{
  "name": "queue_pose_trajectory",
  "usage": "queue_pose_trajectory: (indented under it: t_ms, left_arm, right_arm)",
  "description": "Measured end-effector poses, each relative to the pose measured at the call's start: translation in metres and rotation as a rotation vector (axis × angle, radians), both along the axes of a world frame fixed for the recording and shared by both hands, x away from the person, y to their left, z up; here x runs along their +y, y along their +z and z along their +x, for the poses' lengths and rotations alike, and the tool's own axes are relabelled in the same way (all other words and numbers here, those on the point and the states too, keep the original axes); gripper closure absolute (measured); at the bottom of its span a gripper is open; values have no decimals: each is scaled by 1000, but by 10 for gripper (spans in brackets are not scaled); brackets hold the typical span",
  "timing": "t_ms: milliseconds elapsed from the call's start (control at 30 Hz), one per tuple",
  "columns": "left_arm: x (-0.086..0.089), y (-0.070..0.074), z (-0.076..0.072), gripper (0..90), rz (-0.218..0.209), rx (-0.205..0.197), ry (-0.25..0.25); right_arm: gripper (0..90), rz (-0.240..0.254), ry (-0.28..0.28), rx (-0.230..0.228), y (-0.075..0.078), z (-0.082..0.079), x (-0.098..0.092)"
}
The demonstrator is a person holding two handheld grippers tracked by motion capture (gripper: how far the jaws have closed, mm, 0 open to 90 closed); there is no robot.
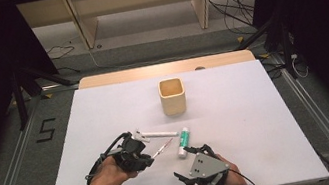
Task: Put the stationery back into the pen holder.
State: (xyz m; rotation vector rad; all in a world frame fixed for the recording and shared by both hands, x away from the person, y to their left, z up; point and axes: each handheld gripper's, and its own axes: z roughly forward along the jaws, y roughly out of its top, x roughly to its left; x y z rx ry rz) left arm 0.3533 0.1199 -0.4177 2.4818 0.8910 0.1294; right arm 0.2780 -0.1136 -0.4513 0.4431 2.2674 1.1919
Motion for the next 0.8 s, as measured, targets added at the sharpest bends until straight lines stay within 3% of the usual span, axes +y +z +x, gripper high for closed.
queue_pose_trajectory:
  t_ms: [533, 567, 667, 700, 800]
  left_arm:
    - [-10, -1, -8, 792, 5, 16, -66]
    - [-11, -1, -8, 792, 6, 21, -72]
    - [-13, -1, -9, 792, 11, 28, -80]
    - [-14, -1, -10, 792, 14, 28, -85]
    - [-14, 0, -11, 792, 9, 30, -90]
  right_arm:
    - [295, -217, 30, -231, -11, -8, 26]
    - [303, -247, 32, -264, -12, -9, 29]
    - [312, -273, 33, -291, -13, -11, 33]
    - [319, -309, 42, -323, -15, -12, 35]
    - [326, -335, 38, -348, -17, -13, 38]
